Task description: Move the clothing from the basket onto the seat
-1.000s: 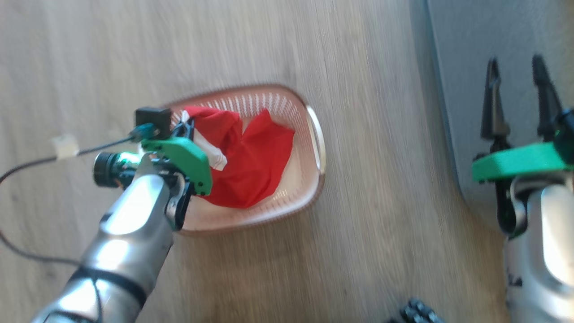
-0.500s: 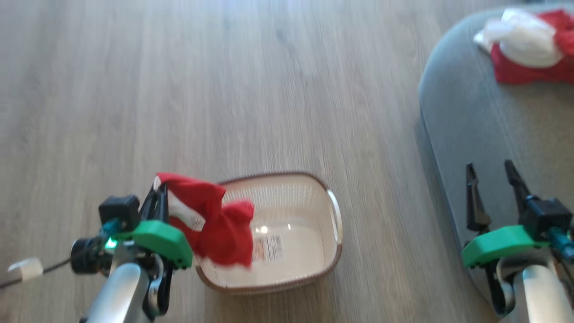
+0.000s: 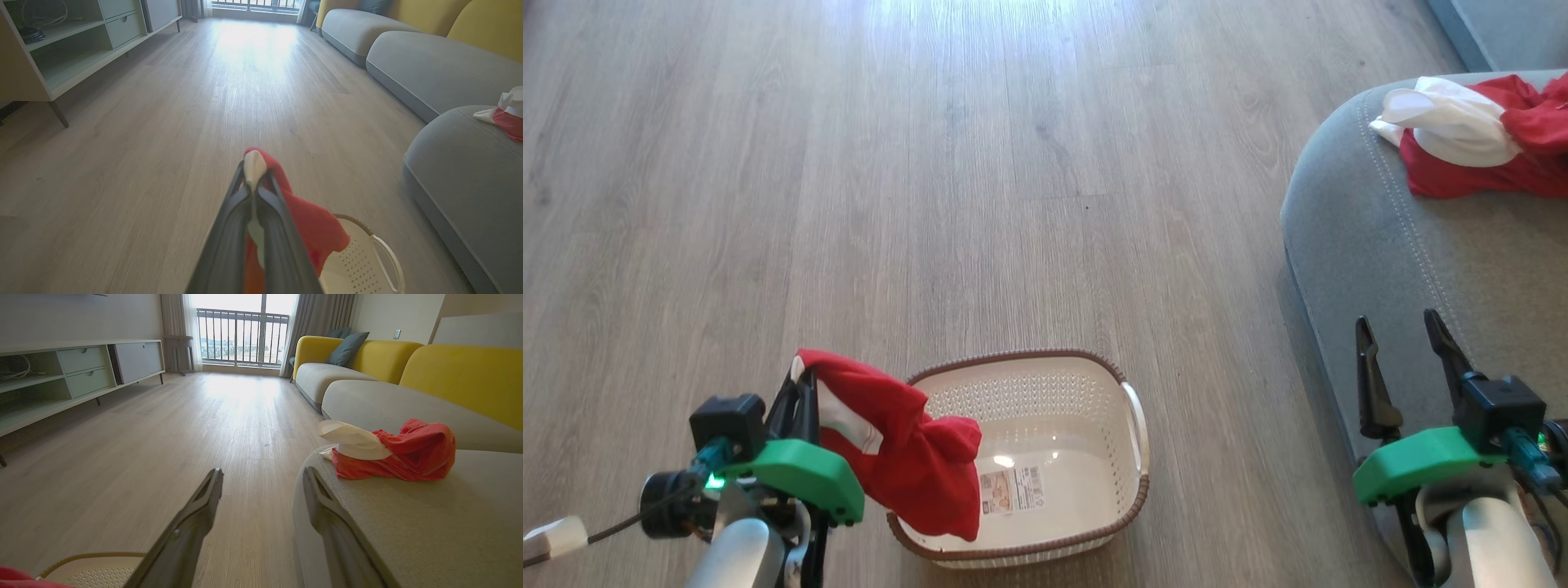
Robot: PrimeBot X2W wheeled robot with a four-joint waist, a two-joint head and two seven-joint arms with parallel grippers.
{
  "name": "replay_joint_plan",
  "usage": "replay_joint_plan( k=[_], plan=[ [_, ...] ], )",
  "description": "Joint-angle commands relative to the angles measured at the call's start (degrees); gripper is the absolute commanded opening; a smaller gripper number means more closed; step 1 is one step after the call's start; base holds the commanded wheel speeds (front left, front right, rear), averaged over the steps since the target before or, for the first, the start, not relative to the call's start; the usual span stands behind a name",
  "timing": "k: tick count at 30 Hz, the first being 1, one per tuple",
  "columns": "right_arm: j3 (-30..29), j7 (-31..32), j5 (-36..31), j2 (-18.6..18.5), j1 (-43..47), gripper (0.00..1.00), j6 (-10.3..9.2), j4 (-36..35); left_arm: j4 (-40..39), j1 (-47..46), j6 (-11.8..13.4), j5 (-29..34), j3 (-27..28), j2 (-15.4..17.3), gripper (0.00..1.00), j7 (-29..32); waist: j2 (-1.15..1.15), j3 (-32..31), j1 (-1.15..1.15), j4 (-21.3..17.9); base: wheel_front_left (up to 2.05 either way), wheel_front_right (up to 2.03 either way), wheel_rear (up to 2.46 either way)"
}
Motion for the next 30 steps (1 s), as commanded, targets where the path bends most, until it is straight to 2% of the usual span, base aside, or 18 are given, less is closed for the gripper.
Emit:
replay_joint_plan(
  k=[1, 30],
  plan=[
    [1.7, -0.4, -0.4, 0.0, -1.0, 1.0, -0.02, -1.7, -2.3, -2.3, 0.5, 0.4, 2.6, 1.4, 0.0, -0.8, -0.01, 0.1, 0.01, 0.0, 0.0, 0.0, 0.0],
    [2.5, -0.4, -0.2, 0.0, -1.3, 1.0, -0.02, -0.9, -3.9, -2.9, 0.2, 1.3, 1.9, 1.0, 0.0, -0.8, -0.01, 0.1, 0.01, 0.3, 0.0, 0.0, 0.0]
  ],
)
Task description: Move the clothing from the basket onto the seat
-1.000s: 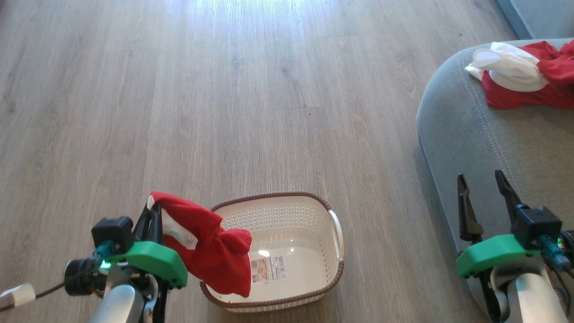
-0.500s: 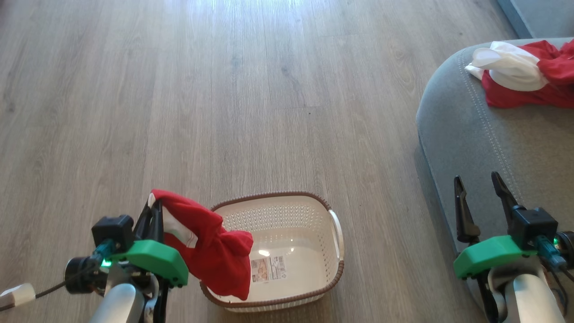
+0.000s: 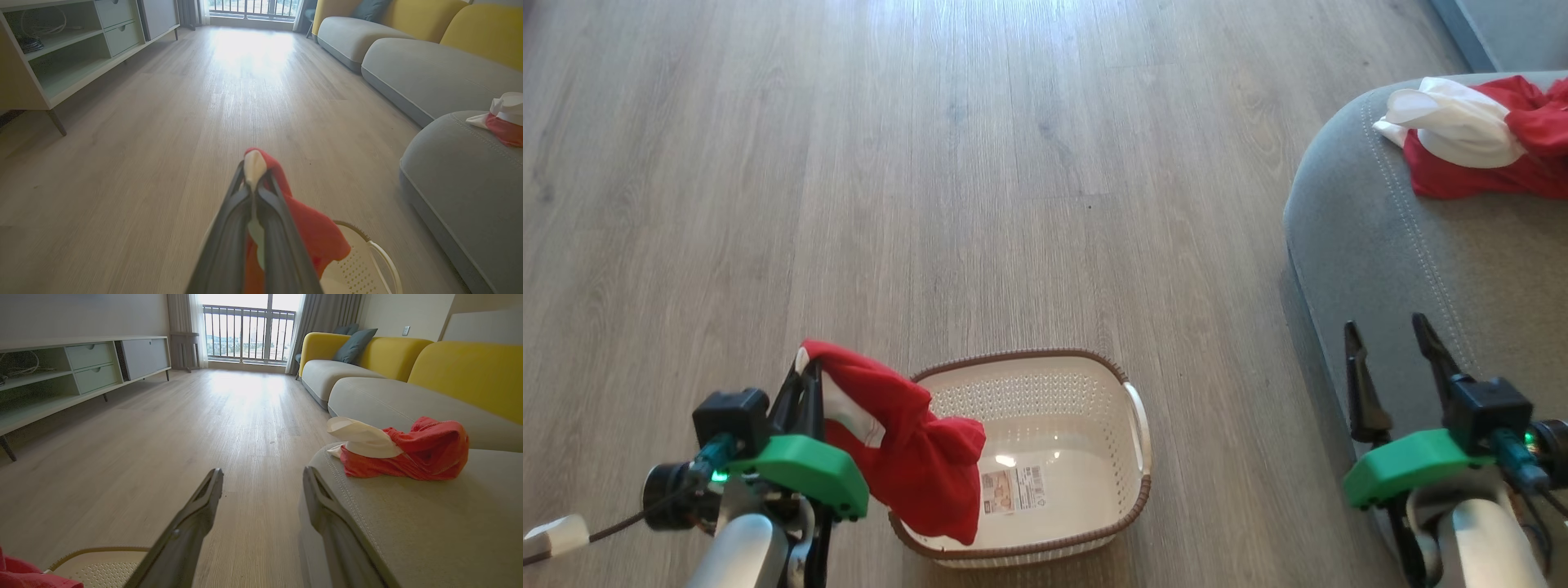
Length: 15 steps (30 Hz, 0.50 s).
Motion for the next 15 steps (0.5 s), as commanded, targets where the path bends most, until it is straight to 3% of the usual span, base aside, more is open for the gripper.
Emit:
replay_joint_plan(
  k=[1, 5, 15],
  plan=[
    [1.9, -0.4, -0.1, -0.1, -1.3, 1.0, -0.02, -1.6, -2.5, -3.0, 0.2, 0.7, 1.9, 1.0, 0.0, -0.8, 0.0, 0.0, 0.0, 0.0, 0.0, 0.0, 0.0],
    [7.8, -0.4, 0.8, -1.1, -2.2, 1.0, -0.02, -1.1, -4.5, -3.6, -0.5, 1.3, 0.5, 1.0, 0.0, -0.2, 0.0, 0.1, 0.0, -0.1, 0.0, 0.0, 0.0],
    [35.4, -0.4, 10.9, -7.6, -11.9, 1.0, -0.02, 2.2, -12.9, -6.4, -3.2, 3.5, -6.0, 0.3, 0.0, 4.6, 0.0, 1.1, 0.0, 0.4, 0.0, 0.0, 0.0]
  ],
)
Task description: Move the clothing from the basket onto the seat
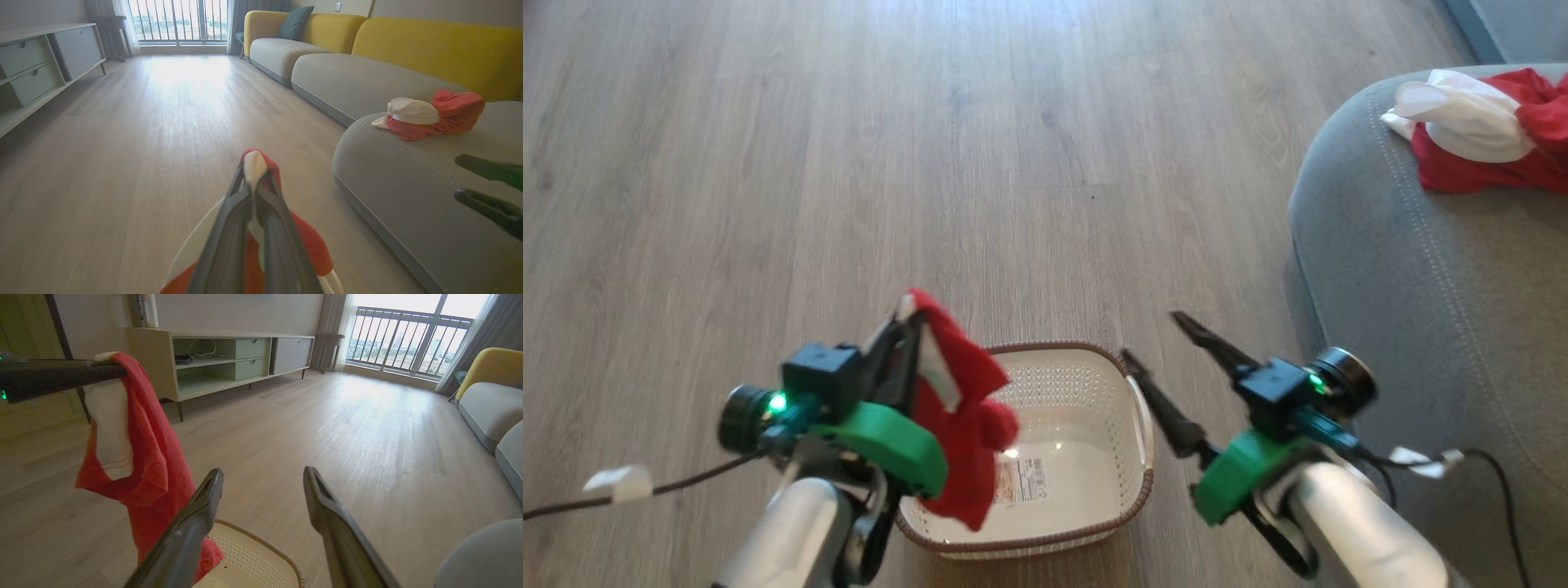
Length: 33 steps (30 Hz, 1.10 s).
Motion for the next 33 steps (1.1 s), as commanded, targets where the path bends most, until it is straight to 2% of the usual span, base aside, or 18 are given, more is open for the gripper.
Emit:
replay_joint_plan(
  k=[1, 7, 12, 17, 18, 19, 20, 23, 24, 26, 28, 29, 30, 33],
  plan=[
    [3.1, -0.4, 1.5, -0.7, -3.3, 1.0, -0.02, -0.9, -2.7, -3.5, -0.4, 0.7, 1.2, 0.5, 0.0, 0.4, 0.0, 0.1, 0.0, 0.3, 0.0, 0.0, 0.0],
    [13.3, -0.4, 7.6, -2.0, -10.4, 1.0, -0.02, 2.4, -6.1, -5.1, -2.5, 2.1, -3.8, -0.8, 0.0, 3.4, 0.0, 0.4, 0.0, 1.8, 0.0, 0.0, 0.0],
    [20.1, -0.4, 13.5, -1.7, -14.7, 1.0, -0.02, 6.7, -7.9, -6.9, -5.3, 2.3, -8.2, -2.9, 0.0, 4.8, 0.0, 0.4, 0.0, 3.4, 0.0, 0.0, 0.0],
    [23.1, -0.4, 17.1, -1.1, -16.6, 1.0, -0.02, 10.4, -9.2, -7.6, -7.4, 1.8, -11.0, -4.1, 0.0, 5.6, 0.0, 0.2, 0.0, 4.1, 0.0, 0.0, 0.0],
    [23.7, -0.4, 17.8, -1.0, -16.8, 0.59, -0.02, 11.0, -9.5, -7.6, -7.6, 1.7, -11.3, -4.2, 0.0, 5.7, 0.0, 0.1, 0.0, 4.2, 0.0, 0.0, 0.0],
    [24.1, -0.4, 18.4, -1.0, -17.1, 0.06, -0.02, 11.4, -9.7, -7.6, -7.7, 1.6, -11.5, -4.3, 0.0, 5.8, 0.0, 0.1, 0.0, 4.3, 0.0, 0.0, 0.0],
    [24.5, -0.4, 19.2, -0.9, -17.3, 0.0, -0.02, 11.7, -9.9, -7.6, -7.7, 1.5, -11.6, -4.2, 0.0, 6.0, 0.0, 0.1, 0.0, 4.3, 0.0, 0.0, 0.0],
    [24.7, -0.4, 20.8, -1.0, -17.9, 0.0, -0.02, 11.7, -10.1, -7.5, -7.3, 1.7, -11.2, -3.6, 0.0, 6.0, 0.0, 0.1, 0.0, 4.0, 0.0, 0.0, 0.0],
    [24.7, -0.4, 21.0, -1.2, -18.0, 0.0, -0.02, 11.7, -10.0, -7.5, -7.1, 1.7, -11.0, -3.4, 0.05, 5.9, 0.0, 0.1, 0.0, 3.8, 0.0, 0.0, 0.0],
    [24.4, -0.4, 21.2, -1.5, -18.2, 0.0, -0.02, 11.5, -9.8, -7.3, -6.8, 1.9, -10.8, -3.0, 0.26, 5.7, 0.0, 0.2, 0.0, 3.4, 0.0, 0.0, 0.0],
    [23.7, -0.4, 21.1, -2.0, -18.2, 0.0, -0.02, 11.2, -9.4, -7.1, -6.4, 2.0, -10.5, -2.7, 0.65, 5.2, 0.0, 0.2, 0.0, 2.8, 0.0, 0.0, 0.0],
    [23.0, -0.4, 21.0, -2.3, -18.2, 0.0, -0.02, 10.8, -9.0, -6.9, -6.2, 2.1, -10.4, -2.6, 0.95, 4.9, 0.0, 0.3, 0.0, 2.4, 0.0, 0.0, 0.0],
    [22.2, -0.4, 20.9, -2.7, -18.1, 0.0, -0.02, 10.5, -8.6, -6.8, -6.0, 2.2, -10.4, -2.5, 1.0, 4.5, 0.0, 0.4, 0.0, 2.0, 0.0, 0.0, 0.0],
    [20.1, -0.4, 20.2, -4.2, -17.8, 0.0, -0.02, 9.3, -7.3, -6.3, -5.9, 2.2, -10.3, -2.8, 1.0, 2.6, 0.0, 0.9, 0.0, 0.0, 0.0, 0.0, 0.0]
  ],
)
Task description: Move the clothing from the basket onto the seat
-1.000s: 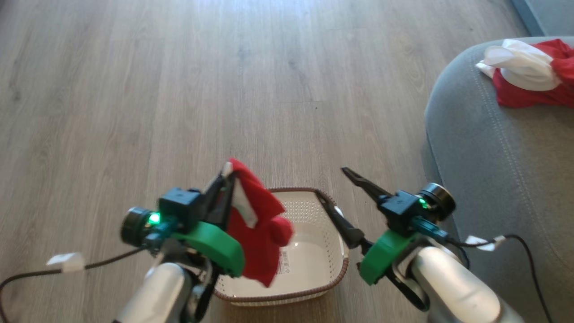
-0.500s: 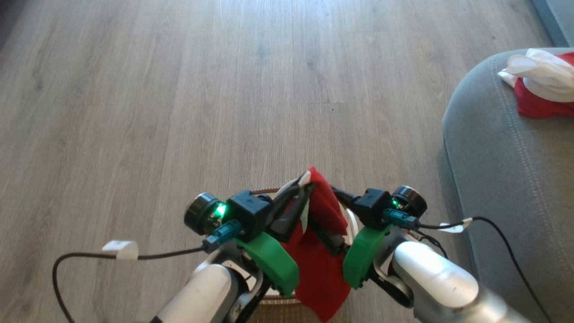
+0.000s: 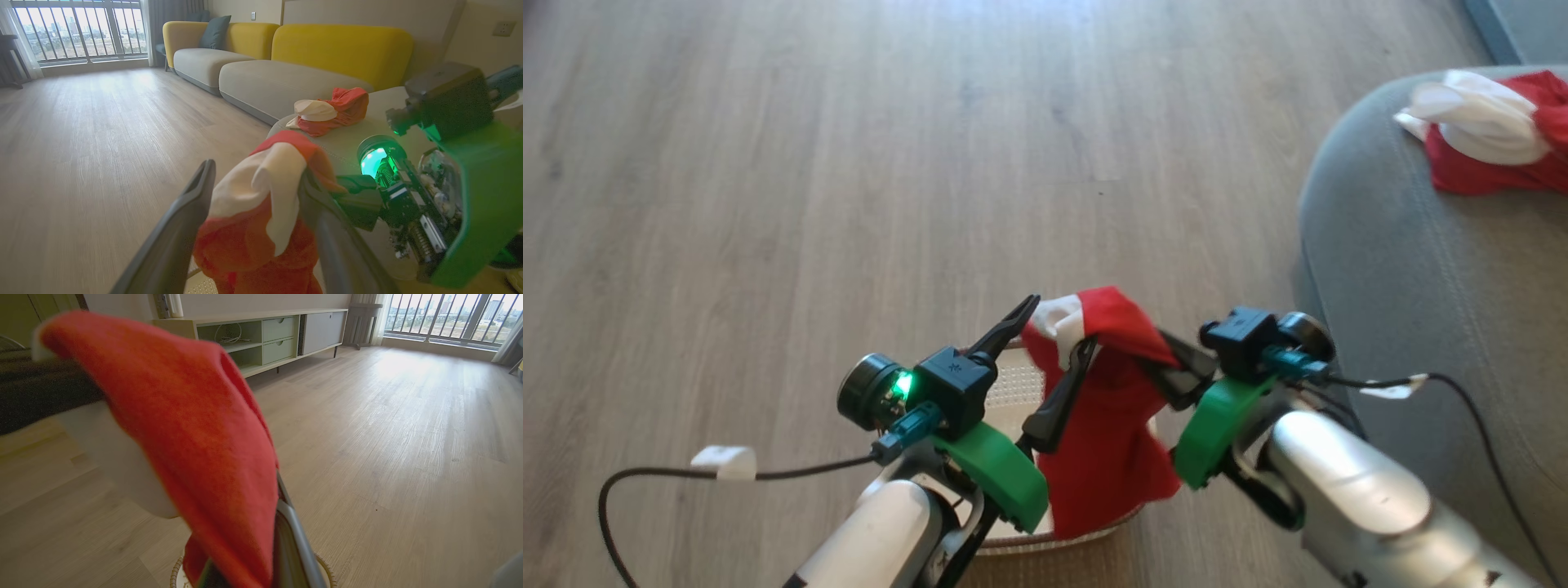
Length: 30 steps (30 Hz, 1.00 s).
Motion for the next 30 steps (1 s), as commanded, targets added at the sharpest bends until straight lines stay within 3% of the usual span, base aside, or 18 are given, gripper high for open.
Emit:
replay_joint_plan(
  k=[1, 11, 17, 24, 30],
  plan=[
    [-1.2, -0.4, -0.6, -0.7, -1.5, 0.0, -0.02, -2.3, -1.0, -1.8, 0.1, 0.4, 2.2, 0.0, 1.0, -1.0, 0.0, 0.6, 0.0, -1.9, 0.0, 0.0, 0.0],
    [-10.1, -0.4, -3.5, -5.8, 0.5, 0.0, -0.02, -8.3, 5.5, -0.6, -0.8, 0.7, -0.6, -2.3, 1.0, -5.4, 0.0, 2.2, 0.0, -12.9, 0.0, 0.0, 0.0],
    [-14.6, -0.4, -4.4, -8.7, 2.2, 0.0, -0.02, -11.0, 7.9, -1.3, -1.2, 0.9, -1.6, -3.6, 1.0, -6.7, 0.0, 3.5, 0.0, -17.1, 0.0, 0.0, 0.0],
    [-18.8, -0.4, -5.6, -11.0, 2.7, 0.0, -0.02, -13.7, 9.9, -3.1, -1.2, 1.3, -1.9, -4.4, 1.0, -7.5, 0.0, 6.7, 0.0, -20.4, 0.0, 0.0, 0.0],
    [-20.6, -0.4, -7.5, -11.0, -2.9, 0.0, -0.02, -15.1, 11.0, -5.6, -1.0, 2.0, -1.5, -4.6, 1.0, -7.8, 0.0, 13.5, 0.0, -20.2, 0.0, 0.0, 0.0]
  ],
)
